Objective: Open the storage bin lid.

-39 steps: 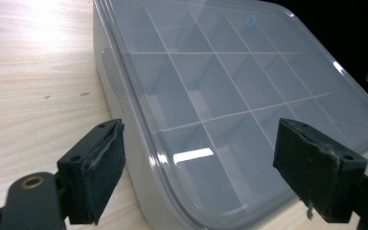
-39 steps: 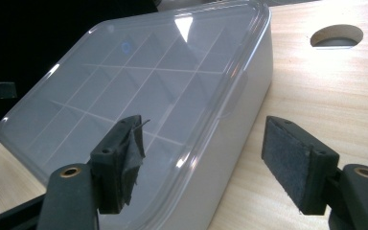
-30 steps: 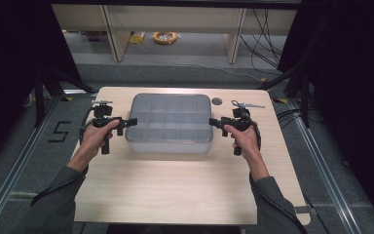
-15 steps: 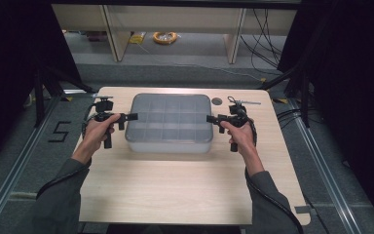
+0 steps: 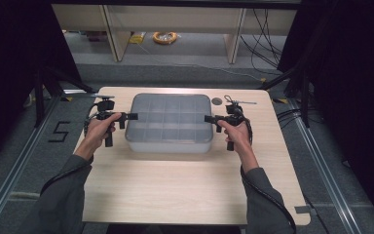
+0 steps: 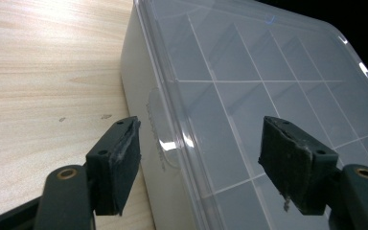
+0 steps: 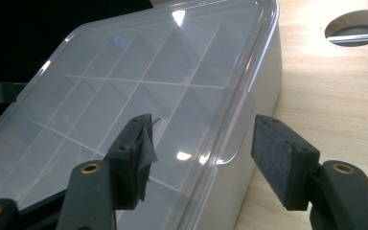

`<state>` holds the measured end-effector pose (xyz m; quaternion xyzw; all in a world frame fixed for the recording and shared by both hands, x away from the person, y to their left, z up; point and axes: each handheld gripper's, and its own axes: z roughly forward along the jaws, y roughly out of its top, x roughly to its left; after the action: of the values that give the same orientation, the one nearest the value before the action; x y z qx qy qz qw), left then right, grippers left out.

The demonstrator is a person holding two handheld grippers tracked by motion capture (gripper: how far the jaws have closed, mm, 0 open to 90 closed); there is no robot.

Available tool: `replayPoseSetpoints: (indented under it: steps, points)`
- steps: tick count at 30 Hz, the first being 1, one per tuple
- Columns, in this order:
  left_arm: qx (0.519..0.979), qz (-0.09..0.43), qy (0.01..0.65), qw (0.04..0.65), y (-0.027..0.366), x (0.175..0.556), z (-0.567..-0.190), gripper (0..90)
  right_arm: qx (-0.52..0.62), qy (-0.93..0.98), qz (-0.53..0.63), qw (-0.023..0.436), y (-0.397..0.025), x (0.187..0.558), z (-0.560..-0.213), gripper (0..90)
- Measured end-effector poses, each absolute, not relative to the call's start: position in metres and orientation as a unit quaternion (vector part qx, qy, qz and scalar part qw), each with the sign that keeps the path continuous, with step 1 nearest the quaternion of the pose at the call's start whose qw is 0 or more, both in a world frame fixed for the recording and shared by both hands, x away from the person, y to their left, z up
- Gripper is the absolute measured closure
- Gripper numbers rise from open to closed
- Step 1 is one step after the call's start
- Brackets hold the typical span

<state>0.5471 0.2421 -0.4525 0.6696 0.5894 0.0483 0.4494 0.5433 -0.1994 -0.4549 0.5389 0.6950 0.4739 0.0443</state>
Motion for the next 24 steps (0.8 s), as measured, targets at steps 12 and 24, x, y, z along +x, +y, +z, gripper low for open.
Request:
replayPoseSetpoints:
  steps: [12, 24]
  points:
    - [0.67, 0.034, 0.588, 0.451, 0.2367, 0.5562, -0.4617, 39.1, 0.544, 0.691, 0.476, 0.021, -0.1938, 0.546, -0.4628, 44.2]
    - [0.66, 0.052, 0.593, 0.458, 0.2341, 0.5486, -0.4572, 41.7, 0.55, 0.677, 0.487, 0.034, -0.1937, 0.5442, -0.4591, 49.6]
